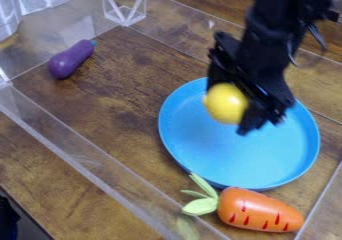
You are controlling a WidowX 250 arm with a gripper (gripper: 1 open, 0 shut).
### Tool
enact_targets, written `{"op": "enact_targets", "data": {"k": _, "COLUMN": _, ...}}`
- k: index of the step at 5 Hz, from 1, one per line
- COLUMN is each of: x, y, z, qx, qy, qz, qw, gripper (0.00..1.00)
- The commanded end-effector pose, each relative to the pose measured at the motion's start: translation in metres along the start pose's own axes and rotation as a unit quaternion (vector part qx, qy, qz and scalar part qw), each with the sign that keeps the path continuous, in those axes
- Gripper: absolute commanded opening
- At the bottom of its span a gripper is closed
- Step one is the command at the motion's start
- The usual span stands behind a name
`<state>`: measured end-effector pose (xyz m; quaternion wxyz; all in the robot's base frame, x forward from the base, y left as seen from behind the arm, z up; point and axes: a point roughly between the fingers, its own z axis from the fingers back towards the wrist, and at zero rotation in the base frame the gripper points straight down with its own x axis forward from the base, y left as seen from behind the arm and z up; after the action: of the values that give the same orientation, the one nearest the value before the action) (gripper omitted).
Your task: Put the lemon on the blue tray
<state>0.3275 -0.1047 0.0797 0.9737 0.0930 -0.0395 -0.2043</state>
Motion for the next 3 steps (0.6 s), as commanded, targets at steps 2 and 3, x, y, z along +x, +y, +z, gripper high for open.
{"op": "enact_targets", "data": {"k": 2, "x": 0.0188, "y": -0.0095, "z": 0.0098, "qx": -0.002, "qy": -0.047, "qz": -0.012, "qw": 0.9988, "gripper": 0.0}}
{"op": "enact_targets", "data": {"k": 3, "x": 0.0219, "y": -0.0061, "z": 0.0082, "qx": -0.003, "qy": -0.055, "qz": -0.012, "qw": 0.9984, "gripper": 0.0}}
